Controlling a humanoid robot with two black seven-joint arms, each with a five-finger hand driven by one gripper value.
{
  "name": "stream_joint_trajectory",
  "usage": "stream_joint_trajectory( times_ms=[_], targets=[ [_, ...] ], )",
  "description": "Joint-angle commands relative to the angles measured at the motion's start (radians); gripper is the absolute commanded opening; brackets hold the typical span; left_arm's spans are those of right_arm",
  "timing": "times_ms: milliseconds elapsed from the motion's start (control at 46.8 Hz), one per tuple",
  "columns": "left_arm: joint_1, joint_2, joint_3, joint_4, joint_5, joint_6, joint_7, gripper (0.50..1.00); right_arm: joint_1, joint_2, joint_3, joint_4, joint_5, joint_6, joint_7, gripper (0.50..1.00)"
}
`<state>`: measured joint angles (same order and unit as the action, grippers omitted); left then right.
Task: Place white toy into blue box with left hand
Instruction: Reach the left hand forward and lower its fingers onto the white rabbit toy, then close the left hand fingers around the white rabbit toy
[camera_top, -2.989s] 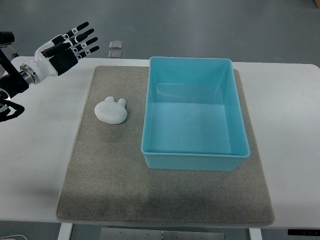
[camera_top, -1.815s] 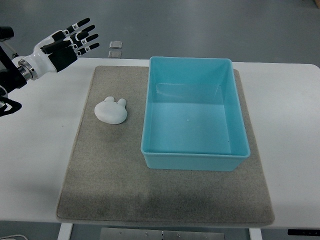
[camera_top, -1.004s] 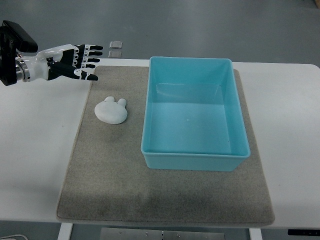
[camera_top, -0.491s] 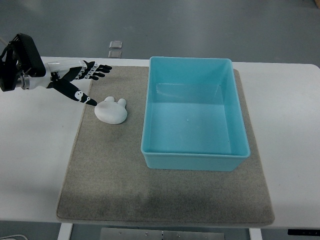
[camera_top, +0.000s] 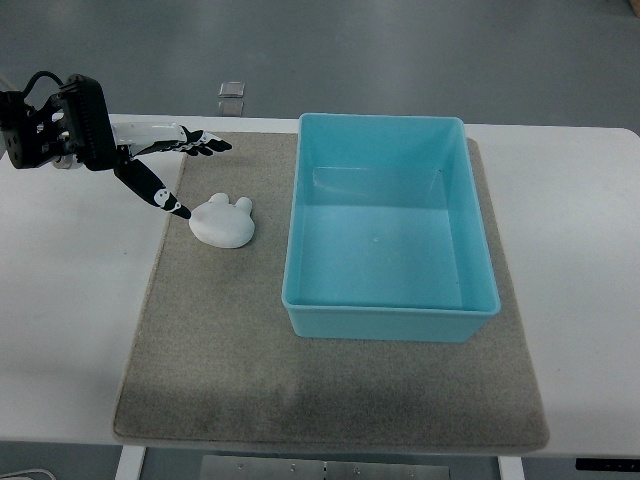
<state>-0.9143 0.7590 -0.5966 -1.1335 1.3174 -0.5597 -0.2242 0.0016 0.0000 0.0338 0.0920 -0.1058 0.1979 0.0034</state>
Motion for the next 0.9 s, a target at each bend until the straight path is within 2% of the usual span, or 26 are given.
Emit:
stream_joint_trajectory(
  times_ms=[0, 149, 363, 875],
  targets=[
    [-0.005, -0.007, 0.023, 0.001, 0.028, 0.003, 0.0, 0.969, 0.0, 0.0, 0.0, 0.0, 0.0, 0.0, 0.001, 0.936],
    [-0.041, -0.012, 0.104, 0.001, 0.039, 0.015, 0.0, 0.966, 0.0, 0.0, 0.0, 0.0, 0.0, 0.0, 0.0, 0.936],
    [-0.038, -0.046, 0.142, 0.004, 0.051, 0.112, 0.0, 0.964, 0.0, 0.0, 0.0, 0.0, 0.0, 0.0, 0.001, 0.936],
    [-0.037, -0.081, 0.187, 0.009, 0.097, 0.115, 0.0, 0.947, 0.0, 0.0, 0.0, 0.0, 0.0, 0.0, 0.0, 0.936]
  ],
)
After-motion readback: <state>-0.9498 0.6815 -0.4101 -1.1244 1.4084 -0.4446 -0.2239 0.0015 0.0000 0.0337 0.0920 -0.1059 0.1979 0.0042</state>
